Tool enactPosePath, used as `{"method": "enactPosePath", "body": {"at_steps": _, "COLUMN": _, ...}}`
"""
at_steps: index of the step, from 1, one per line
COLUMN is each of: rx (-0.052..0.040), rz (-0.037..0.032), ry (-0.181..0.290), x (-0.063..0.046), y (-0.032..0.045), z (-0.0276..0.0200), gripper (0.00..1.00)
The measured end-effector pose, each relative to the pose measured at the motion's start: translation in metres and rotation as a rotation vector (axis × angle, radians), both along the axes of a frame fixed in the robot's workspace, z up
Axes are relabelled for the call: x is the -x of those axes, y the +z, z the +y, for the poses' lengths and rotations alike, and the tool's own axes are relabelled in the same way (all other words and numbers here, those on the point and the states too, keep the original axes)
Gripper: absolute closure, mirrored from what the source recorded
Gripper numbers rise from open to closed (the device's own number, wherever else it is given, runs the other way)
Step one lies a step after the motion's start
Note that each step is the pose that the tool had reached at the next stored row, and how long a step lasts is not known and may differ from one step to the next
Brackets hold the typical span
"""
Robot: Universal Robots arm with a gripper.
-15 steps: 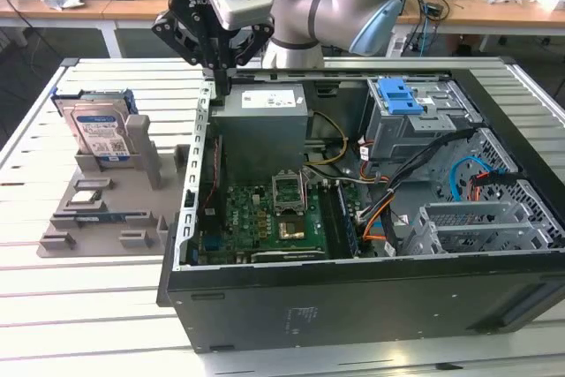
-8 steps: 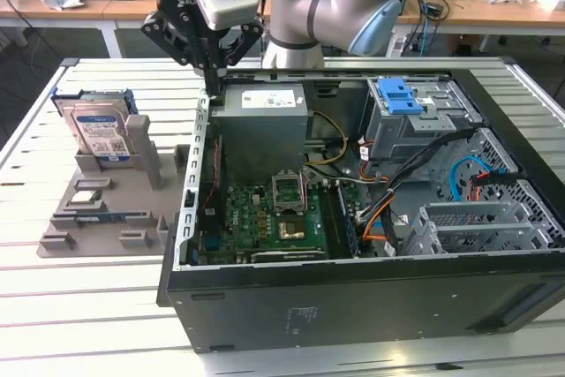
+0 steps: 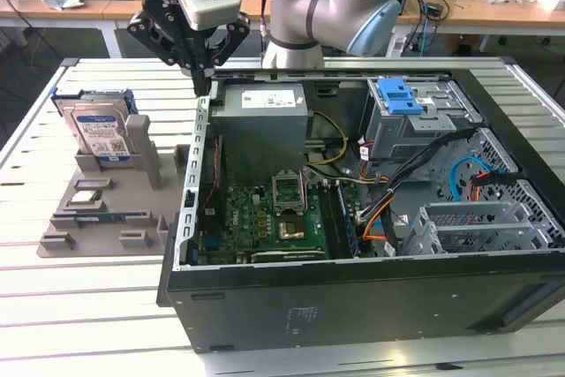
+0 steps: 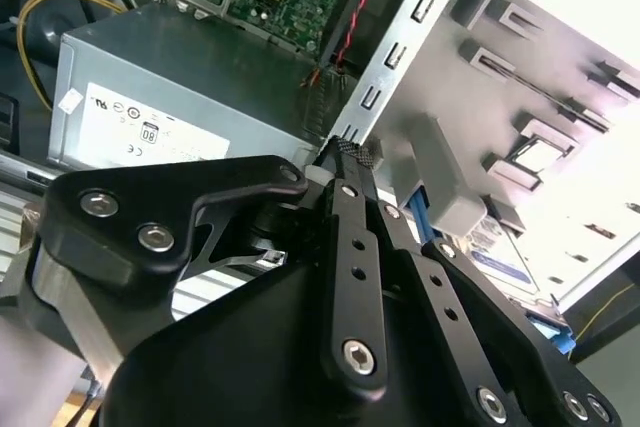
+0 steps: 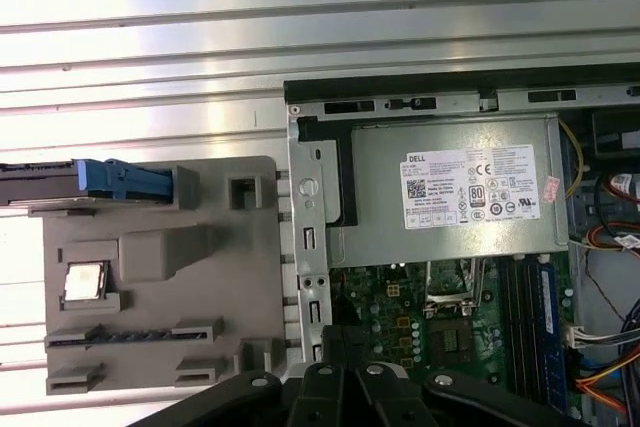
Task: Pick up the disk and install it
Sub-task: 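Reach for the disk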
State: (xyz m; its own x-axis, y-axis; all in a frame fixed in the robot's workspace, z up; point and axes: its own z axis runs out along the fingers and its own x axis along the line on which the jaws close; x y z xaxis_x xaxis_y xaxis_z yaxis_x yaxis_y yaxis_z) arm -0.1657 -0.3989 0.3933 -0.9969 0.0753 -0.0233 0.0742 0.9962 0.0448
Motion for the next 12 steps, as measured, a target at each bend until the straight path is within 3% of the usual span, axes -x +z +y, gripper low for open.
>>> {"method": "enactPosePath", "body": {"at_steps": 12, "rx": 0.0001, "rz": 0.0, "ry": 0.0, "x": 0.013, "y": 0.0, "z": 0.0, "gripper": 0.89}}
